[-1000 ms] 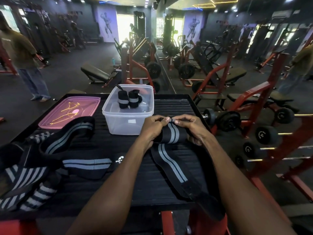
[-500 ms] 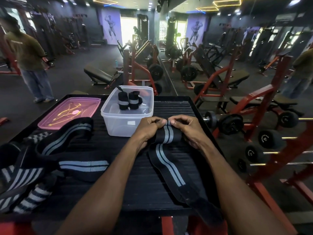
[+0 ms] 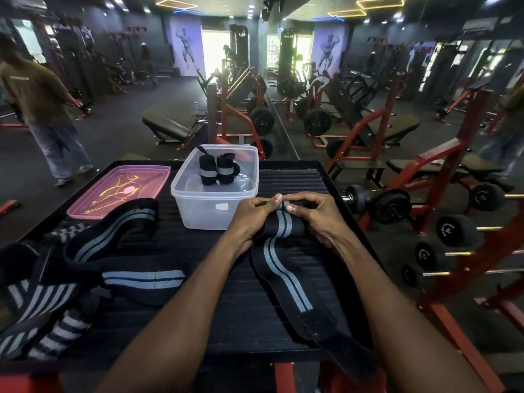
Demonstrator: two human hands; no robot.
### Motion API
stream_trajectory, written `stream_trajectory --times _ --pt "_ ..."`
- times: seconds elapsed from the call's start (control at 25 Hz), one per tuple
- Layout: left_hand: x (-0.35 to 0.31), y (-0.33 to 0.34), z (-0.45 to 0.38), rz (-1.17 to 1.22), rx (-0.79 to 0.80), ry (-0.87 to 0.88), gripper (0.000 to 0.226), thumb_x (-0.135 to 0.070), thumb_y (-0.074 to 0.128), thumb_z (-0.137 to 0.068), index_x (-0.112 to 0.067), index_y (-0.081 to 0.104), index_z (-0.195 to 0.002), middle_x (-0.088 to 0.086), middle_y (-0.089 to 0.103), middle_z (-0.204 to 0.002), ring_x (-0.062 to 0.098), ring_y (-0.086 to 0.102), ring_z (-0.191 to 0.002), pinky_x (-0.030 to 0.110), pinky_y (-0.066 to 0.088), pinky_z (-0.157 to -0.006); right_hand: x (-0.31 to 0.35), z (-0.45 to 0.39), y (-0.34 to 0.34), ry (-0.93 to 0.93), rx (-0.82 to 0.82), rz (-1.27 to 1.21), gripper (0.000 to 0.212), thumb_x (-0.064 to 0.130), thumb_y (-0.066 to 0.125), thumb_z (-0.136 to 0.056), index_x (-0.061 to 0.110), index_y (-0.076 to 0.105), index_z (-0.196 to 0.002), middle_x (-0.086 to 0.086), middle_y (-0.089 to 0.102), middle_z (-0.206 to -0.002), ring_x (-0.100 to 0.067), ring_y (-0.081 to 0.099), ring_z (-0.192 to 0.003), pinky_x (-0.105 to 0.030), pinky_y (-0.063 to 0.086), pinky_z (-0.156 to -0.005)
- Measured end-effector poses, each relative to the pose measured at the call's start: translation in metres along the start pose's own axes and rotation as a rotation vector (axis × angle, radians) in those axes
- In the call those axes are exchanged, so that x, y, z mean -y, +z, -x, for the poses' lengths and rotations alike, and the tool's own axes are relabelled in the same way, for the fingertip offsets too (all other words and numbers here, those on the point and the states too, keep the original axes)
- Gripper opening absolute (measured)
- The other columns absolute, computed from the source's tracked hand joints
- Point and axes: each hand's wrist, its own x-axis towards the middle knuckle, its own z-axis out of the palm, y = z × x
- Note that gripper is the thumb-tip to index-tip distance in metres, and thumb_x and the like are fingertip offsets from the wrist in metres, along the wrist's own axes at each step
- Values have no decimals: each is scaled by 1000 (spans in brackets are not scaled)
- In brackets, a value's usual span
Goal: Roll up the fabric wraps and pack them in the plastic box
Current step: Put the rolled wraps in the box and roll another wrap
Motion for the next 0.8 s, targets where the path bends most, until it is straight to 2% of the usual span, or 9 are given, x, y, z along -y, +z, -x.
stream_trajectory --times 0.08,0.2,0.28,0.36,0.48,0.6,0.68,0.8 --pt "0 -1 -1 12 14 -19 21 -29 77 -85 -10 78 -92 9 77 -95 26 72 -99 36 58 -91 1 0 -2 69 20 -59 21 -3 73 -83 0 75 -104 -19 75 -109 -30 70 -106 -45 53 -101" --pt "-4 -2 0 54 40 5 9 -14 75 -86 -9 77 -94 8 76 -96 22 69 -98 35 54 -96 3 0 -6 186 39 -118 18 7 68 -91 -3 72 -105 -25 72 -109 -31 69 -100 -51 52 -96" --pt "-4 -1 0 62 49 18 12 -9 73 -87 -8 75 -98 8 75 -98 20 68 -99 29 54 -95 4 0 -6 88 15 -9 12 1 67 -90 0 74 -99 -17 75 -100 -23 71 -95 -43 56 -91" --pt "-5 -1 1 96 63 -33 18 -15 72 -89 -4 74 -104 12 76 -101 22 71 -97 29 57 -89 2 -1 -4 -32 -34 100 17 -7 67 -87 2 75 -98 -11 76 -98 -18 72 -96 -34 55 -92" --pt "-6 -3 1 96 85 -125 28 -28 71 -91 -4 73 -103 14 77 -95 28 74 -90 35 59 -82 2 -1 -2 -57 -61 121 24 -12 68 -83 2 76 -101 -15 76 -104 -28 71 -104 -38 54 -99" --pt "-6 -4 0 135 69 -118 15 -19 67 -94 -7 72 -100 13 77 -93 26 74 -87 32 59 -78 6 1 -1 111 -2 -47 21 -6 67 -87 2 74 -105 -18 74 -108 -31 70 -105 -45 56 -94" --pt "-6 -3 1 169 71 -107 11 -14 63 -95 -7 71 -100 11 76 -92 21 73 -84 28 58 -73 8 2 0 177 -6 -40 15 5 67 -92 1 74 -105 -19 74 -108 -28 70 -99 -48 57 -88" --pt "-5 0 1 209 98 -81 11 -12 63 -95 -9 70 -103 8 76 -94 19 72 -87 24 56 -72 9 1 0 39 -94 126 15 1 70 -89 0 75 -103 -17 75 -105 -24 70 -97 -43 56 -90"
